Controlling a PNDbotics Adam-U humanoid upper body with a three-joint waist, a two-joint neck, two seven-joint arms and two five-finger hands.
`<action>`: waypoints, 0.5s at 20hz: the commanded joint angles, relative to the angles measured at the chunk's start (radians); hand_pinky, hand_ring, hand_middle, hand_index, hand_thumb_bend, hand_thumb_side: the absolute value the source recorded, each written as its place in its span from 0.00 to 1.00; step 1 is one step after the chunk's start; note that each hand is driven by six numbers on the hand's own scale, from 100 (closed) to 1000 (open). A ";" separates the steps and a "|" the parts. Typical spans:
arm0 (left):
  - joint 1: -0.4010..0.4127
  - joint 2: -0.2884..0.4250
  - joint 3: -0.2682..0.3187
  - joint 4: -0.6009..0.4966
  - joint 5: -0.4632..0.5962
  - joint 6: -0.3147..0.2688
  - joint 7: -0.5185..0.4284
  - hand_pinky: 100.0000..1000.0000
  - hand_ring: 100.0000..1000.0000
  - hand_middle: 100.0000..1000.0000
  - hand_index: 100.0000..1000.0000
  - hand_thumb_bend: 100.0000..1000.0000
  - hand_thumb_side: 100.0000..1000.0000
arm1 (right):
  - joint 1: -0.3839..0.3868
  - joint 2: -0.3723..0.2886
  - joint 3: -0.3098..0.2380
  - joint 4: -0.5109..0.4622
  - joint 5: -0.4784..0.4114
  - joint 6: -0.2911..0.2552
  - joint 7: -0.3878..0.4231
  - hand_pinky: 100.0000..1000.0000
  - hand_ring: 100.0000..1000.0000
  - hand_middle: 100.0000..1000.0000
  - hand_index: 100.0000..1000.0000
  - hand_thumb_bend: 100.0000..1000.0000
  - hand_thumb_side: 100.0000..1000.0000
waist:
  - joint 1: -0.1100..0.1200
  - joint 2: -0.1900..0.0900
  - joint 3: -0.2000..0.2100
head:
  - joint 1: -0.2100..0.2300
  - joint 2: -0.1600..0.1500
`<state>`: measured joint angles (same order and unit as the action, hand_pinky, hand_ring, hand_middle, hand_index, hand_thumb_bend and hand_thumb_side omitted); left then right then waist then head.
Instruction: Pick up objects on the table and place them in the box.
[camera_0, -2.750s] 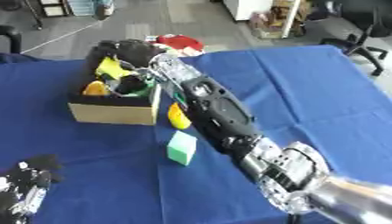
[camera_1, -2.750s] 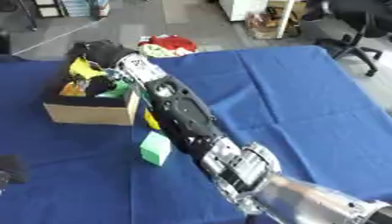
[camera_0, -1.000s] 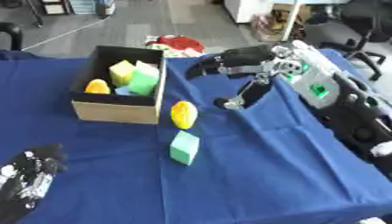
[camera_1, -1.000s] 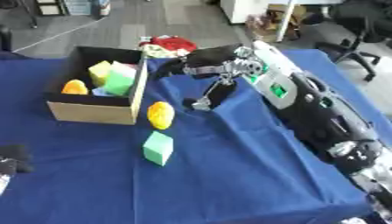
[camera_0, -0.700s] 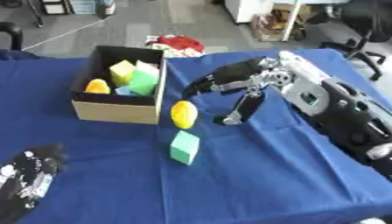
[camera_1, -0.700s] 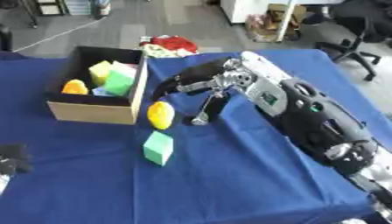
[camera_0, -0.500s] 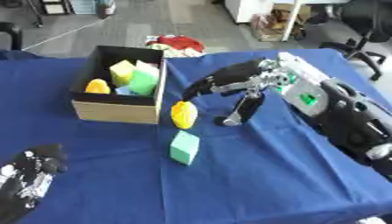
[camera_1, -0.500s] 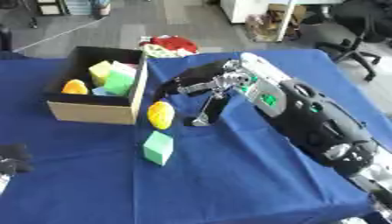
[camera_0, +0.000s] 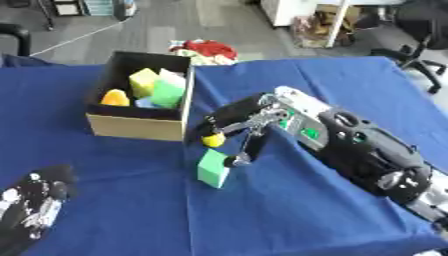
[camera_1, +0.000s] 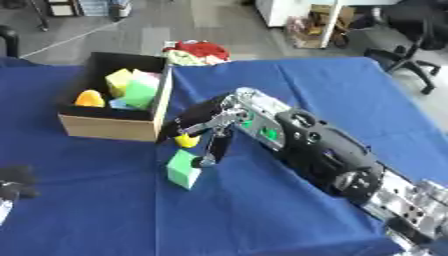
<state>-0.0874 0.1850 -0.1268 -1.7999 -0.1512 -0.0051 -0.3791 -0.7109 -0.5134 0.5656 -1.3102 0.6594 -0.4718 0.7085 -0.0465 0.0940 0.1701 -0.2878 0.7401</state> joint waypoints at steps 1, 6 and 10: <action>-0.010 0.007 0.001 -0.014 0.002 0.000 -0.001 0.71 0.58 0.61 0.79 0.00 0.51 | -0.002 -0.012 -0.021 0.020 0.053 -0.228 0.198 0.97 0.96 0.96 1.00 0.19 0.00 | -0.005 -0.020 -0.002 | 0.004 0.001; -0.011 0.007 0.001 -0.014 0.002 0.000 -0.002 0.71 0.58 0.61 0.79 0.00 0.51 | 0.010 -0.004 -0.032 0.039 0.135 -0.262 0.161 0.97 0.96 0.95 1.00 0.20 0.00 | -0.004 -0.019 -0.004 | 0.005 0.001; -0.012 0.007 0.002 -0.015 0.002 0.000 0.000 0.70 0.58 0.61 0.79 0.00 0.51 | 0.013 0.002 -0.031 0.059 0.164 -0.284 0.132 0.97 0.96 0.95 1.00 0.18 0.00 | -0.002 -0.019 -0.005 | 0.004 0.001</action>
<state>-0.0874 0.1849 -0.1268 -1.7999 -0.1512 -0.0050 -0.3794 -0.6897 -0.4996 0.5415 -1.2612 0.8032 -0.5407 0.6396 -0.0465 0.0940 0.1661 -0.2847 0.7400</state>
